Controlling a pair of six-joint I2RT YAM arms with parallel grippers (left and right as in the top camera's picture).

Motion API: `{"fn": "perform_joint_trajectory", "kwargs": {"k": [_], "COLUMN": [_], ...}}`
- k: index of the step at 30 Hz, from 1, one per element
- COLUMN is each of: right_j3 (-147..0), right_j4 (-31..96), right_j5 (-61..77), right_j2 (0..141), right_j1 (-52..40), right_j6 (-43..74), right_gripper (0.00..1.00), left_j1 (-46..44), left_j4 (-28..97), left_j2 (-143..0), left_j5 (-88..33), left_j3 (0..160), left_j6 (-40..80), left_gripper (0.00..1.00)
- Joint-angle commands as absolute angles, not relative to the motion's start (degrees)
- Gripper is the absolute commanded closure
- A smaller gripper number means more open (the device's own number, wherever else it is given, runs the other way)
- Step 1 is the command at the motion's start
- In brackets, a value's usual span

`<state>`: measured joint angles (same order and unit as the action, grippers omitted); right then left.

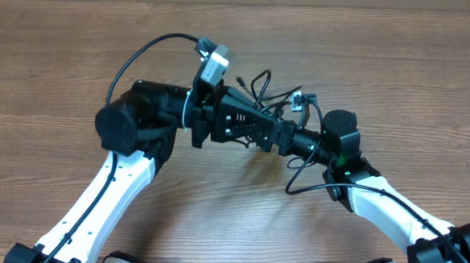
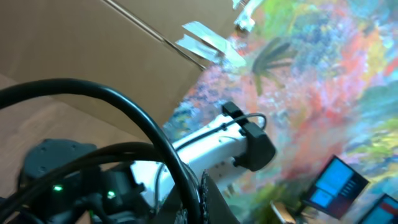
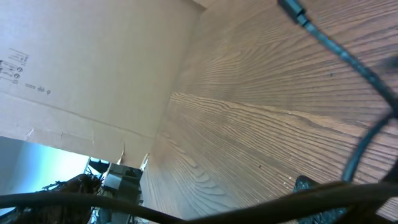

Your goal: Untangle cables

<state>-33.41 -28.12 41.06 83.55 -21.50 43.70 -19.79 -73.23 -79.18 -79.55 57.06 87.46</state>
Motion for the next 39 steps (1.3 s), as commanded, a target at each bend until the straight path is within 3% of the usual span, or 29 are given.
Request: {"fn": "perform_joint_trajectory", "kwargs": {"k": [1,39], "right_j3": [-32.2,-32.2], "right_j4": [-25.1,-20.4], "right_j5": [32.8,25.3], "right_j2": [85.5,85.5], "right_j1": [-20.9,-20.8], "right_j6": [43.4,43.4], "right_gripper": [0.0,0.0], "left_j1": [-20.1,-5.0], "left_j4": [-77.0,-76.9], "left_j2": [-76.7,-76.7], "left_j5": [-74.3,-71.6], "left_j3": [59.0,59.0], "left_j6": [97.8,97.7], "left_gripper": [0.96,0.96]}}
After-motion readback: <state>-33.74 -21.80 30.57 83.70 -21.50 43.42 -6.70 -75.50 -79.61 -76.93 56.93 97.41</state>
